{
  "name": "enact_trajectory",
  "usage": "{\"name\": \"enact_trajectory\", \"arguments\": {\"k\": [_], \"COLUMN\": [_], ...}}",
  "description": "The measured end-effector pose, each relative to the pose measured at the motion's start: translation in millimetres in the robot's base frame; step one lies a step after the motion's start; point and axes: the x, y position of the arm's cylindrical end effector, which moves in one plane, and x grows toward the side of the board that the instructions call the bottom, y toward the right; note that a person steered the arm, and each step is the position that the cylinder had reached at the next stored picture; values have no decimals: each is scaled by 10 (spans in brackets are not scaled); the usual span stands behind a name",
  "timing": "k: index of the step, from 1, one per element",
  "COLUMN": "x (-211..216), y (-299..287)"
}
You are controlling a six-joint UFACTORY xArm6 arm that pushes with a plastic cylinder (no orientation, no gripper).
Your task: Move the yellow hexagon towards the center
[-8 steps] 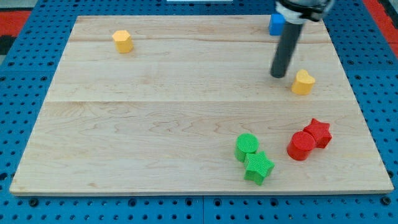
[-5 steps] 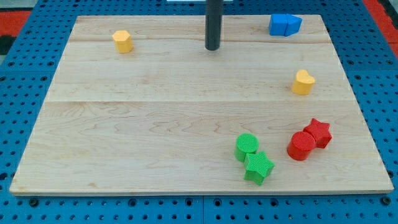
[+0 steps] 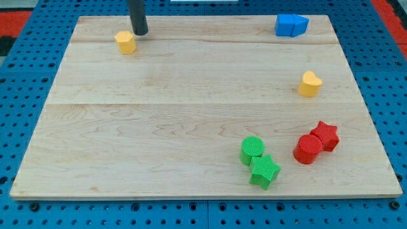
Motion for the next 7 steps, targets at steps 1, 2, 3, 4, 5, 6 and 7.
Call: {"name": "enact_trajectory", "arguments": {"k": [1,2,3,4,5,6,7], "x": [84,279,497,647,809,893,929], "y": [-303,-437,-437,-545,-746,-291,156]}}
